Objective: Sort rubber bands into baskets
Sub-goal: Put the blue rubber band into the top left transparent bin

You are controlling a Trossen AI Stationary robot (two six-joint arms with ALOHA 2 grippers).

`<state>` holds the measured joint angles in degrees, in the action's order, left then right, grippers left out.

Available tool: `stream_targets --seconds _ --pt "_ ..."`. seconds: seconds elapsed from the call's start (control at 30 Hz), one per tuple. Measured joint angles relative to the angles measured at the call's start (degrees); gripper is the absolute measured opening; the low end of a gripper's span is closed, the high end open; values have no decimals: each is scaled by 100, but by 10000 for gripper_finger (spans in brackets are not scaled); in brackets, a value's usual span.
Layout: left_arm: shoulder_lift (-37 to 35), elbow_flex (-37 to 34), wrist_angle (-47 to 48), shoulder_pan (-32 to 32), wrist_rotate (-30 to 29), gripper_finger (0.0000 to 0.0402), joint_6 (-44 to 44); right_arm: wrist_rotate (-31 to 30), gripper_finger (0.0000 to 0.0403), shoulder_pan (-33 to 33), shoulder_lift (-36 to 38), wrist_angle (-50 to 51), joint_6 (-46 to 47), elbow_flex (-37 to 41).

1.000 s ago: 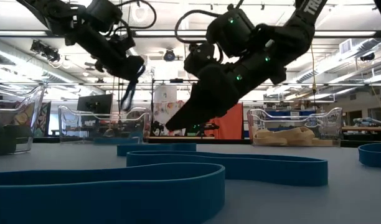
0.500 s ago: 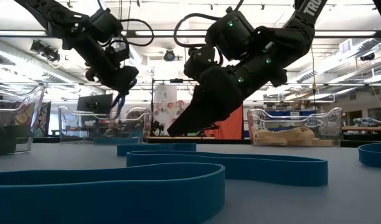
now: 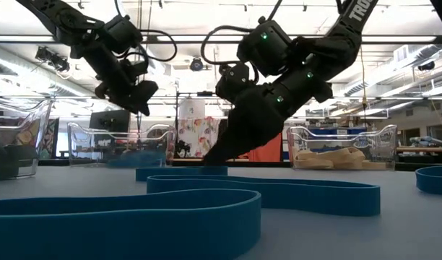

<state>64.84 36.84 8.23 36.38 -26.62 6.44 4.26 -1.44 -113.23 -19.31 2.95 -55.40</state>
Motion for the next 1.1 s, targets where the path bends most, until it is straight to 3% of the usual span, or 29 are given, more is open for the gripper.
stream_targets --seconds 0.23,0.4,0.73,0.93,1.1 --pt "0 0 -262 -11 786 229 -11 -551 227 18 -7 184 -642 0" --pt "0 0 -597 -55 1179 229 -146 -421 191 18 -9 367 -926 0" --pt "9 0 -1469 -598 2529 229 -682 -353 15 90 -5 512 -858 -4" --pt "189 0 -1807 -950 3181 229 -1377 -926 13 72 344 585 -519 2" --pt "558 0 -2386 -1106 3362 229 -1502 -1391 9 29 865 781 -502 0"
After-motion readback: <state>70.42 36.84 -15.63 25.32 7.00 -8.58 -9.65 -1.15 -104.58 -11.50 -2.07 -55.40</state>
